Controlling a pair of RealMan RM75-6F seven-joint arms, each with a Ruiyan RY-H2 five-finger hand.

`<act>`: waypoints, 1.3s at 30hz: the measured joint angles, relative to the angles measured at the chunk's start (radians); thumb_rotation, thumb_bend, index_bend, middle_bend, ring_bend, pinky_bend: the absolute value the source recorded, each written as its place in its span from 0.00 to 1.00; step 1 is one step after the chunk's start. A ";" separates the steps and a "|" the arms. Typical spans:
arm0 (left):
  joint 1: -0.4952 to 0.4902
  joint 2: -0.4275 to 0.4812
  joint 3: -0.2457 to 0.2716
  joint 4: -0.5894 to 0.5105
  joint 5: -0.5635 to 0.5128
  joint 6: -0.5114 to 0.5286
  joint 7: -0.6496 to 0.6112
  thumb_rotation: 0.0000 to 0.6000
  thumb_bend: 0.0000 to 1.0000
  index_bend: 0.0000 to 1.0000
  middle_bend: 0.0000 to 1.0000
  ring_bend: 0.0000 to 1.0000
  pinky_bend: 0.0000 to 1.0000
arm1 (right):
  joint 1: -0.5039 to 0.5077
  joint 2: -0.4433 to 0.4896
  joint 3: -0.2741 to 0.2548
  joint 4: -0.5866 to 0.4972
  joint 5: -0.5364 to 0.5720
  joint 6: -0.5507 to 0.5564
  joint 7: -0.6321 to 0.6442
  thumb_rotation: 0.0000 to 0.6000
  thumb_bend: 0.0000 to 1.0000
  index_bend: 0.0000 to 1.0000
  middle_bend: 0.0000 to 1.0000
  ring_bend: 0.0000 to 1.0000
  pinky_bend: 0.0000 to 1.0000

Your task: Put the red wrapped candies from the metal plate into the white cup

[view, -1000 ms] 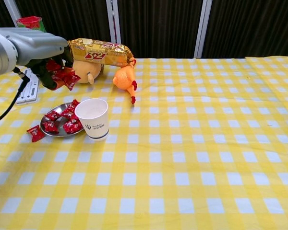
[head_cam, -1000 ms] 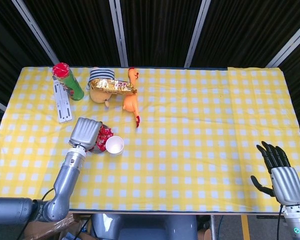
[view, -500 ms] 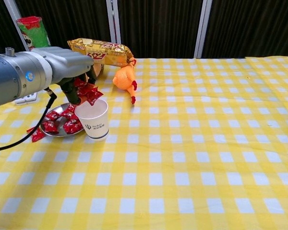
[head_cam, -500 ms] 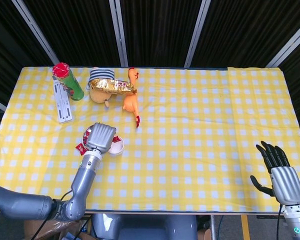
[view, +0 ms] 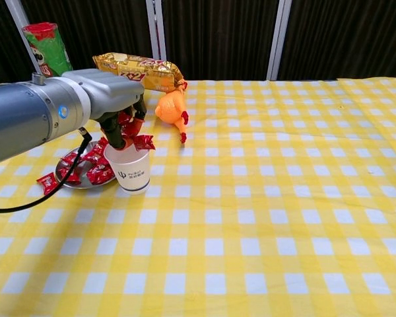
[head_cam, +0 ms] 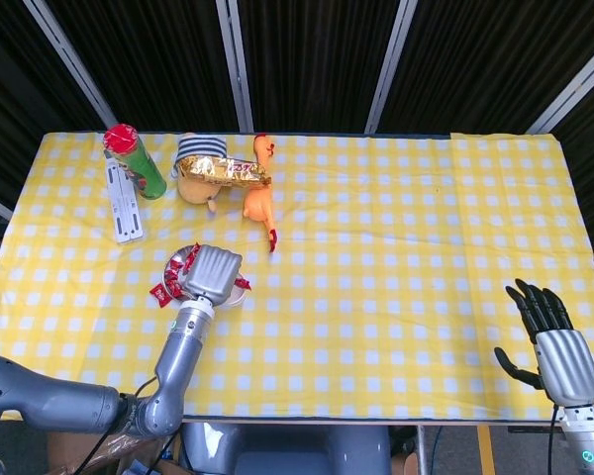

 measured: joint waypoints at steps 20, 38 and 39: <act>0.001 0.042 0.012 -0.048 -0.006 0.013 -0.014 1.00 0.35 0.45 0.55 0.92 0.94 | -0.002 -0.003 0.003 0.000 0.001 0.008 0.002 1.00 0.39 0.00 0.00 0.00 0.00; -0.003 0.039 0.019 -0.040 0.006 0.014 -0.034 1.00 0.35 0.41 0.45 0.92 0.94 | -0.002 -0.004 0.002 0.001 -0.004 0.011 0.006 1.00 0.38 0.00 0.00 0.00 0.00; -0.003 0.039 0.019 -0.041 0.007 0.014 -0.035 1.00 0.35 0.40 0.45 0.92 0.94 | -0.002 -0.004 0.002 0.001 -0.004 0.012 0.006 1.00 0.39 0.00 0.00 0.00 0.00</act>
